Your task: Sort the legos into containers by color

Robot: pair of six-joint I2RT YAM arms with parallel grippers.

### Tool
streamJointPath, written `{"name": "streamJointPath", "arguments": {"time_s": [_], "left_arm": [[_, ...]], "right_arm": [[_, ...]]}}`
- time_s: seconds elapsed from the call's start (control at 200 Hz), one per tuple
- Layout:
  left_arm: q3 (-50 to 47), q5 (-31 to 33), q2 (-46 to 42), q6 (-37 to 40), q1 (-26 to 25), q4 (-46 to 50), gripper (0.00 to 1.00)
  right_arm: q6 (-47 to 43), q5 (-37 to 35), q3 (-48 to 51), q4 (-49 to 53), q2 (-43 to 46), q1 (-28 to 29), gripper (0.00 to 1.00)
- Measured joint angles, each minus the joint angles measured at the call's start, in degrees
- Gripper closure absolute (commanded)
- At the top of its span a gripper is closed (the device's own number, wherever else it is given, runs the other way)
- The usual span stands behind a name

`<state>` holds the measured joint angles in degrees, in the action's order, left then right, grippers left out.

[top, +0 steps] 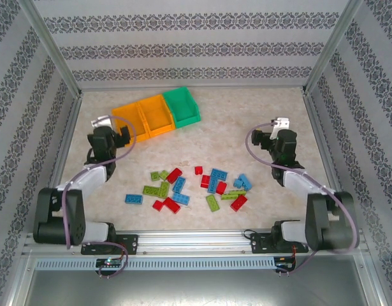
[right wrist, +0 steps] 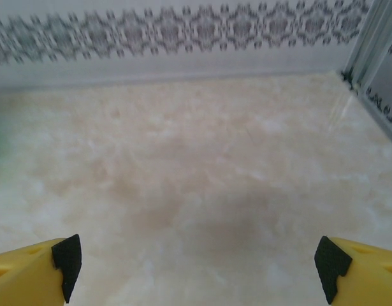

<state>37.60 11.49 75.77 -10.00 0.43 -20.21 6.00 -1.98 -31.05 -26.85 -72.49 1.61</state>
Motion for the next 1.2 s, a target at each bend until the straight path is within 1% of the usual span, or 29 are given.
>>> {"name": "streamJointPath", "arguments": {"time_s": [0.075,0.145,0.205,0.295,0.33,0.38,0.46,0.584,0.619,0.689,0.719,0.754,0.789,0.969,1.094,1.199], "left_arm": [[6.1,1.1,-1.1,-3.0,0.0,6.6,0.01],[11.9,1.5,0.7,-5.2,0.0,12.5,0.01],[15.9,1.7,3.7,-6.6,0.0,16.9,0.00],[19.8,0.2,9.4,-8.0,0.1,21.8,0.06],[21.1,-0.8,11.9,-8.5,0.2,23.8,0.09],[22.7,-2.2,15.2,-9.1,0.5,26.2,0.09],[24.7,-4.6,20.5,-10.1,1.2,28.8,0.14],[26.3,-7.3,24.8,-10.3,2.0,31.2,0.22],[27.1,-7.9,25.7,-10.3,2.1,31.6,0.30],[28.6,-9.2,27.1,-10.5,2.2,32.0,0.50],[29.1,-9.7,27.5,-10.2,2.2,32.1,0.57],[29.7,-10.4,27.8,-10.0,2.2,32.0,0.63],[30.0,-10.8,28.1,-10.0,2.2,32.1,0.67],[29.7,-13.2,28.1,-9.3,2.1,31.7,0.76],[29.1,-13.9,28.0,-8.7,1.0,30.9,0.77],[28.7,-13.9,27.8,-7.9,-1.7,30.5,0.76]], "right_arm": [[3.0,1.3,-1.9,4.4,3.1,0.0,0.07],[5.9,2.6,-3.1,8.8,4.6,0.1,0.08],[7.9,3.7,-3.8,12.5,4.9,0.5,0.08],[10.4,5.5,-4.2,18.5,4.9,1.5,0.05],[11.0,6.3,-4.4,20.9,4.9,1.9,0.05],[11.9,7.2,-4.8,24.4,5.0,2.6,0.06],[12.6,8.2,-5.7,29.5,5.4,3.8,0.06],[13.0,8.9,-7.2,37.0,7.1,6.4,0.06],[13.0,8.9,-7.7,39.2,7.5,7.3,0.07],[13.2,8.9,-8.6,43.0,7.8,8.8,0.08],[13.2,8.9,-8.9,44.6,7.8,9.5,0.08],[13.4,8.9,-9.2,46.5,7.8,10.2,0.08],[13.5,8.9,-9.5,48.4,7.8,11.0,0.08],[13.9,7.3,-9.9,56.4,7.2,15.6,0.09],[14.5,5.8,-9.9,59.8,6.8,17.3,0.13],[15.2,4.3,-9.9,61.1,5.8,17.3,0.16]]}}
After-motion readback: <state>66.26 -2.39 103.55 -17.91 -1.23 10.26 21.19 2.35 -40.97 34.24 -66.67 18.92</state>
